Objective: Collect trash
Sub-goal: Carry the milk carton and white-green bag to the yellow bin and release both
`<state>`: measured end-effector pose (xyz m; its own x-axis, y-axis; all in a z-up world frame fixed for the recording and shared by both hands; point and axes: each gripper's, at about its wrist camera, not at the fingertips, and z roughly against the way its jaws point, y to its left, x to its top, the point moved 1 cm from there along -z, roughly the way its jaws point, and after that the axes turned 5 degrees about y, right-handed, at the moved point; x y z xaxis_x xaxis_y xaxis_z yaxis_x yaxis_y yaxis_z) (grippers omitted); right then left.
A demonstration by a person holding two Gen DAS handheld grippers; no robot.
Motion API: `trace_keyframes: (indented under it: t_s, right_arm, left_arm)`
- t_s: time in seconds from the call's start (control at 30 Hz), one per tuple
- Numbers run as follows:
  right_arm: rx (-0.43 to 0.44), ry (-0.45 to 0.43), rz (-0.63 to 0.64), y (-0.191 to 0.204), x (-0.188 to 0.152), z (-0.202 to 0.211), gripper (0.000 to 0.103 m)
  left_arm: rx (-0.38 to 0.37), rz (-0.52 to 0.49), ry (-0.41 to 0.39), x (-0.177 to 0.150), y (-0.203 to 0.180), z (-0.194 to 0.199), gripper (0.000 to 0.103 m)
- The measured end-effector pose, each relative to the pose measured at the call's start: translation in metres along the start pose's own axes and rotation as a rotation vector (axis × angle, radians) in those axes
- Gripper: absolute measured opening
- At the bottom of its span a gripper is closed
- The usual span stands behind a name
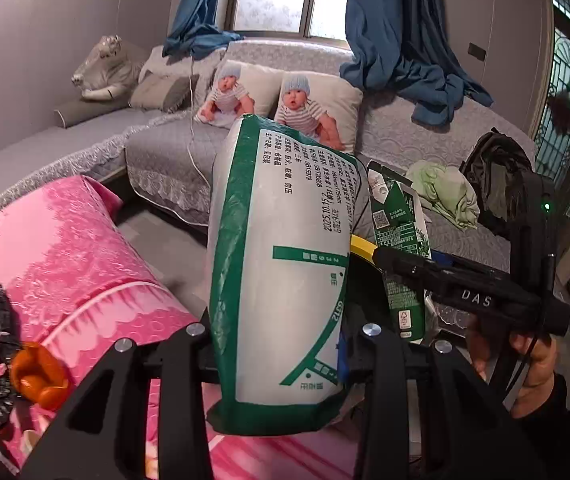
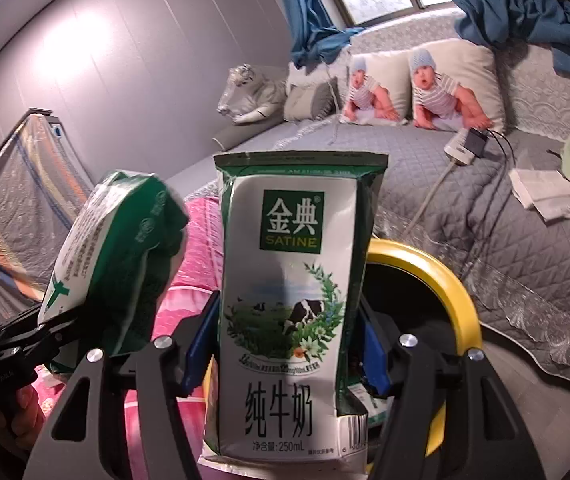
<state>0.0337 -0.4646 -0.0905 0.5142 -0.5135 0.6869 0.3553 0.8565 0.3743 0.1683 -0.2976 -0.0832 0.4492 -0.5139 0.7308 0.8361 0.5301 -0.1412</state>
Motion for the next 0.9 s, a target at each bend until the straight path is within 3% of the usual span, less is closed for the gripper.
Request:
trace_keyframes:
  t_s: [0.3, 0.67, 0.7, 0.8, 0.9]
  right_arm:
    - [-0.037, 0.056, -0.071, -0.034, -0.007, -0.021, 0.058]
    - [-0.083, 0.068, -0.142, -0.061, -0.007, -0.027, 0.06]
    - [-0.077, 0.062, -0.158, -0.063, -0.007, -0.026, 0.06]
    - [-0.068, 0.036, -0.207, -0.069, -0.005, -0.019, 0.078]
    - [-0.077, -0.006, -0.239, -0.074, -0.002, -0.009, 0.081]
  left_arm:
    - [-0.005, 0.02, 0.055, 0.004, -0.016, -0.054, 0.035]
    - [-0.009, 0.087, 0.095, 0.007, -0.016, -0.085, 0.038]
    - [0.001, 0.105, 0.079, 0.008, -0.013, -0.084, 0.045]
    - [0.012, 0.156, 0.032, 0.008, -0.006, -0.077, 0.08]
    - [0.009, 0.197, 0.017, 0.008, 0.004, -0.071, 0.084]
